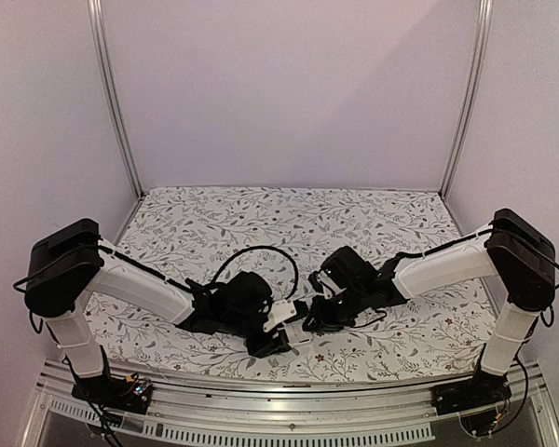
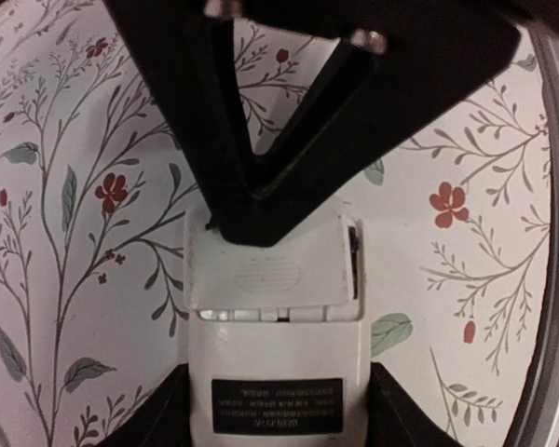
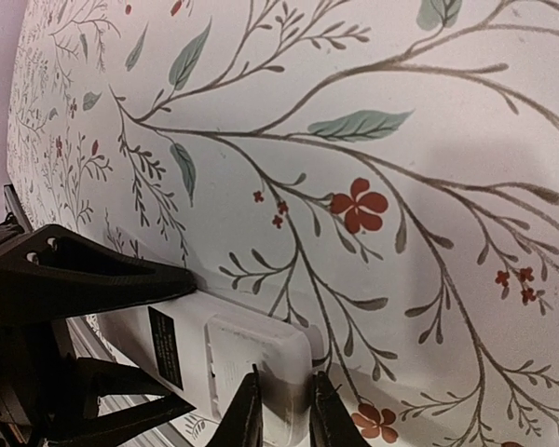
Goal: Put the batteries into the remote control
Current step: Load the battery cover onto the remote control without the battery cover.
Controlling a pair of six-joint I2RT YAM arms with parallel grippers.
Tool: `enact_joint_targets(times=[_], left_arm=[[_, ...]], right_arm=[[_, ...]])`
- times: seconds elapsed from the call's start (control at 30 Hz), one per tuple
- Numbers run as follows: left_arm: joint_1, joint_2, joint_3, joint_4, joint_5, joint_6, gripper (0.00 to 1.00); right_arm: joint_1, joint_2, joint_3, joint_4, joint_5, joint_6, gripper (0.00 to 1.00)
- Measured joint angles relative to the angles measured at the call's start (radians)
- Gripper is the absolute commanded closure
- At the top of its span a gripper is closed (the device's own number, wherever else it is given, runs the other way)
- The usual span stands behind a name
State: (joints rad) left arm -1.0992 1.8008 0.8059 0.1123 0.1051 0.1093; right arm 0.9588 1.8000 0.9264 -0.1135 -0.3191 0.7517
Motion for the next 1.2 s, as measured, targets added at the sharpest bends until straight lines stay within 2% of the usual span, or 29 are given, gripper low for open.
enact_joint_targets(times=[0.47,0.77,1.2], left_arm=[[-0.006,0.006,0.002,0.003,-0.016,-0.024,0.61],[-0.007,0.005,0.002,0.008,-0.030,-0.037,0.61],[-0.007,0.000,-0.019,0.046,-0.035,-0.041,0.62]], right_arm=[[0.032,0.001,0.023,-0.027,0.078,0.098,0.83],[0.032,0.001,0.000,0.031,0.080,0.160,0.83],[0.042,0.000,-0.004,0.028,0.080,0.147,0.67]])
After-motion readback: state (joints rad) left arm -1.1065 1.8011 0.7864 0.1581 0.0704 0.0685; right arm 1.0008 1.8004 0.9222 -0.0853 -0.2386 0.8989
